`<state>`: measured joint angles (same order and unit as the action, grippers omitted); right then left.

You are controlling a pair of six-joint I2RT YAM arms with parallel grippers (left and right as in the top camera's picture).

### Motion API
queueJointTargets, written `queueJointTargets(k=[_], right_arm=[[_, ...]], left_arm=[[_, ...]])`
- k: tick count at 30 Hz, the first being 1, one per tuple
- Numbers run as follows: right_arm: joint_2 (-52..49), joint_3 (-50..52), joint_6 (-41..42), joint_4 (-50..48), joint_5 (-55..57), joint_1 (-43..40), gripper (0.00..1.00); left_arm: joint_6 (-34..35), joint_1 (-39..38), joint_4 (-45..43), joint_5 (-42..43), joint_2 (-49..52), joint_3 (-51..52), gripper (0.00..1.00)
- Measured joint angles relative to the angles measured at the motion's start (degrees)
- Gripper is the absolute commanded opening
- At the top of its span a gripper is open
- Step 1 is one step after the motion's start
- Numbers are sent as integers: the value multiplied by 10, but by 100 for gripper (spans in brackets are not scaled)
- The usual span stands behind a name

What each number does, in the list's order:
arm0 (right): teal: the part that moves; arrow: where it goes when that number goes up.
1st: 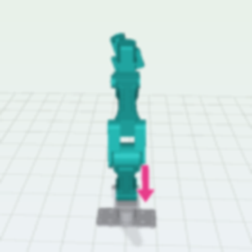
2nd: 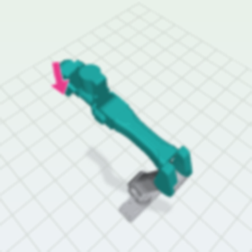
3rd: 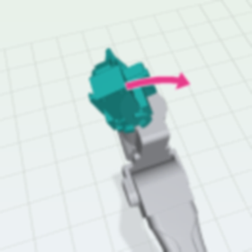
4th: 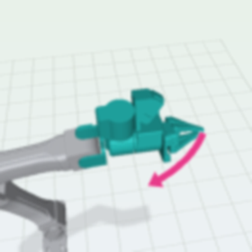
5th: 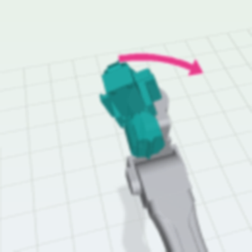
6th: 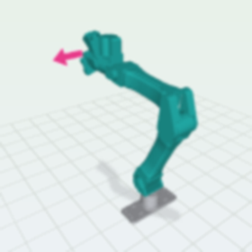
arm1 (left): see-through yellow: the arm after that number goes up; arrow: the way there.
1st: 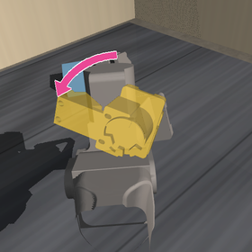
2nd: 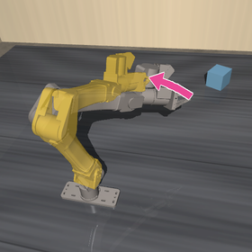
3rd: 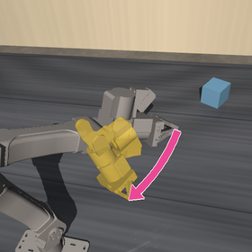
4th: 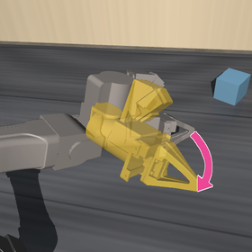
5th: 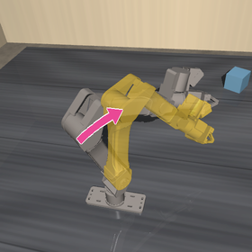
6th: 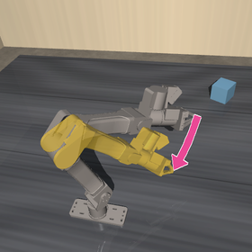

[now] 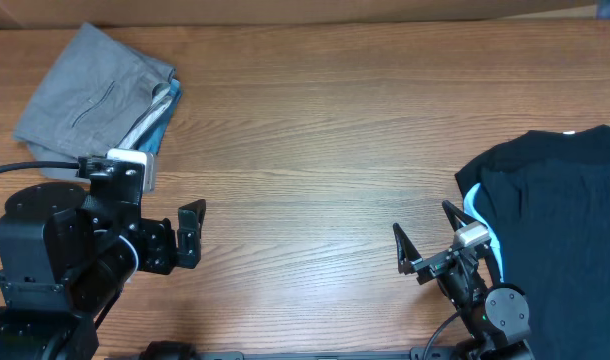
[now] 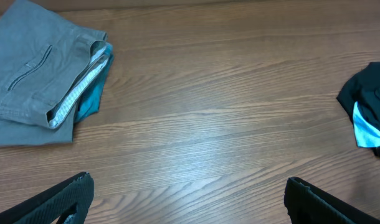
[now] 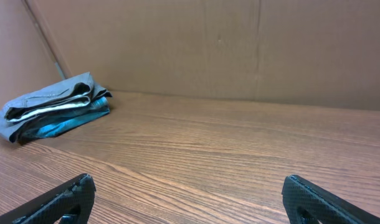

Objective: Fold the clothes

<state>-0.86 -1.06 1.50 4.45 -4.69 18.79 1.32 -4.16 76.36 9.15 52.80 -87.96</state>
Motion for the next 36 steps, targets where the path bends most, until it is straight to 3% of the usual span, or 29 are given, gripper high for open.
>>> queueJointTargets(k=[26,30,36], right_arm=[[0,0,0,0,0,0,100],[0,0,0,0,0,0,100],[0,0,0,0,0,0,100]], left_arm=[[0,0,-5,-1,-19,23,100],[0,9,-88,-10,-75,87,100],[-14,18,-293,-15,-195,248,100]])
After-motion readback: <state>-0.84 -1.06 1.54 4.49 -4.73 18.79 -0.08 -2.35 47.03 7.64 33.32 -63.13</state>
